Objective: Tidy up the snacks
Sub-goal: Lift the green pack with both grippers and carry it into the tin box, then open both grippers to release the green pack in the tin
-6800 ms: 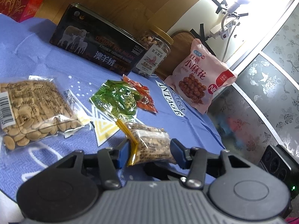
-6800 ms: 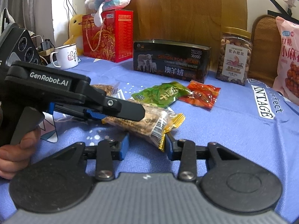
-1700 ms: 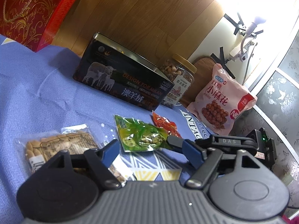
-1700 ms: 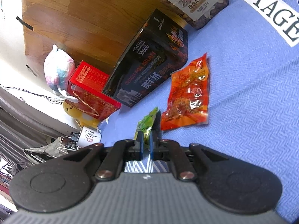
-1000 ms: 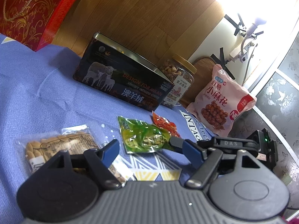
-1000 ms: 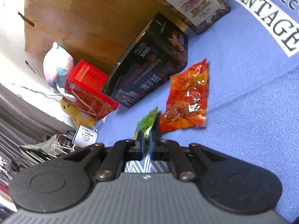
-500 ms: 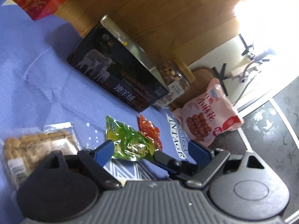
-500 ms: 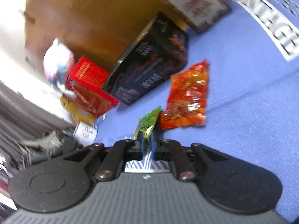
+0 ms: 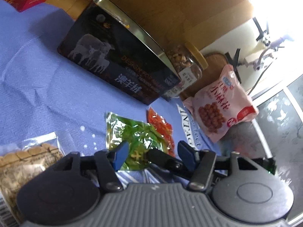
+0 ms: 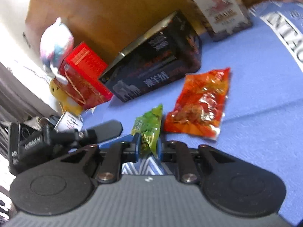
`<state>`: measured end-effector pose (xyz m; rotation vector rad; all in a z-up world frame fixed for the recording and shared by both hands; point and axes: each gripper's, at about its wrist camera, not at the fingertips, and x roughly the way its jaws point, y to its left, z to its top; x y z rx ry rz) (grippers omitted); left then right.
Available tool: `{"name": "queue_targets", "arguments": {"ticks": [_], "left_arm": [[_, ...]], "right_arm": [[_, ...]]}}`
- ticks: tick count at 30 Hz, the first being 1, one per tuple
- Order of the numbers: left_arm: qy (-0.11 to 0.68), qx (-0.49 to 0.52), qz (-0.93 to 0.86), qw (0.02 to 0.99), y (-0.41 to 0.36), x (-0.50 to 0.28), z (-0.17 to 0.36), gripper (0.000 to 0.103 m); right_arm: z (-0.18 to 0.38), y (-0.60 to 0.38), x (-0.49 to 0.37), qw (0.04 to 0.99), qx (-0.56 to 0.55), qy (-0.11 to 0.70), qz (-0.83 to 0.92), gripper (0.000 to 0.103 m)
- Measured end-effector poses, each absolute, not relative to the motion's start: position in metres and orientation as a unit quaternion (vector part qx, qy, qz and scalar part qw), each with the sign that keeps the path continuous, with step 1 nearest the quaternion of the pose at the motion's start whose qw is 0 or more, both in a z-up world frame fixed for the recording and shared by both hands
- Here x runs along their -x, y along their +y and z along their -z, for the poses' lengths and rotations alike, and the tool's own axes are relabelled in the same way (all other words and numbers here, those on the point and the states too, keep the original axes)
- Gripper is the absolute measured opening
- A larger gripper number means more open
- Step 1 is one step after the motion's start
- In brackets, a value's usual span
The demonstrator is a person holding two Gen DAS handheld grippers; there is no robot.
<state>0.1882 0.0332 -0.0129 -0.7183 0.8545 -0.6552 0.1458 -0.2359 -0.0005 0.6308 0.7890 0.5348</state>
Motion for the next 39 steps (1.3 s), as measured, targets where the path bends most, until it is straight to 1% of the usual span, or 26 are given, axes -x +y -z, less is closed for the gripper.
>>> {"name": "queue_targets", "arguments": {"ticks": [1,3,5,8,10,12,13,14,15,19,23,24,25,26,27,28,30,35,39], "left_arm": [[0.395,0.341,0.303,0.797,0.037,-0.187,0.012,0.064],[0.379,0.351,0.293,0.804,0.047,-0.183,0.006,0.074],[0.367,0.362,0.282,0.809,0.056,-0.178,0.002,0.087],[0.369,0.383,0.284,0.798,0.061,-0.179,0.002,0.088],[0.372,0.398,0.294,0.785,0.060,-0.181,0.003,0.086],[0.376,0.399,0.311,0.777,0.052,-0.183,0.002,0.068],[0.380,0.390,0.317,0.777,0.045,-0.184,0.000,0.043],[0.379,0.385,0.318,0.779,0.042,-0.184,-0.002,0.028],[0.382,0.378,0.319,0.781,0.040,-0.186,-0.005,0.022],[0.377,0.352,0.321,0.795,0.041,-0.207,-0.031,0.022],[0.343,0.286,0.296,0.844,0.040,-0.244,-0.072,0.026],[0.340,0.270,0.285,0.854,0.038,-0.258,-0.079,0.026],[0.342,0.251,0.269,0.865,0.034,-0.272,-0.083,0.030],[0.344,0.234,0.254,0.873,0.030,-0.284,-0.083,0.039],[0.348,0.215,0.233,0.882,0.024,-0.295,-0.081,0.042],[0.353,0.196,0.215,0.889,0.018,-0.303,-0.078,0.044],[0.357,0.170,0.199,0.897,0.011,-0.309,-0.073,0.044],[0.320,0.197,0.225,0.899,0.031,-0.267,-0.073,0.045],[0.315,0.217,0.252,0.889,0.040,-0.223,-0.072,0.045]], "right_arm": [[0.002,-0.239,-0.145,0.837,-0.310,0.372,-0.255,0.020],[0.007,-0.252,-0.146,0.823,-0.350,0.374,-0.246,0.020],[0.013,-0.269,-0.147,0.805,-0.400,0.369,-0.239,0.020],[0.020,-0.289,-0.148,0.761,-0.473,0.357,-0.263,0.020],[0.020,-0.289,-0.147,0.742,-0.493,0.352,-0.289,0.020],[0.014,-0.284,-0.146,0.737,-0.488,0.346,-0.315,0.020],[0.011,-0.283,-0.144,0.739,-0.481,0.343,-0.325,0.020],[0.006,-0.281,-0.144,0.741,-0.475,0.340,-0.331,0.020],[0.000,-0.279,-0.142,0.756,-0.459,0.340,-0.320,0.020],[-0.034,-0.263,-0.152,0.806,-0.387,0.323,-0.311,0.020],[-0.075,-0.241,-0.198,0.854,-0.306,0.299,-0.296,0.020],[-0.080,-0.236,-0.212,0.862,-0.293,0.296,-0.290,0.023],[-0.081,-0.229,-0.227,0.872,-0.274,0.293,-0.280,0.025],[-0.084,-0.221,-0.238,0.888,-0.242,0.289,-0.263,0.030],[-0.085,-0.212,-0.248,0.907,-0.203,0.284,-0.235,0.039],[-0.084,-0.205,-0.255,0.923,-0.165,0.281,-0.204,0.042],[-0.081,-0.200,-0.256,0.945,-0.111,0.265,-0.157,0.042],[-0.069,-0.248,-0.213,0.948,-0.152,0.241,-0.142,0.041],[-0.036,-0.295,-0.192,0.927,-0.215,0.288,-0.109,0.042]]}}
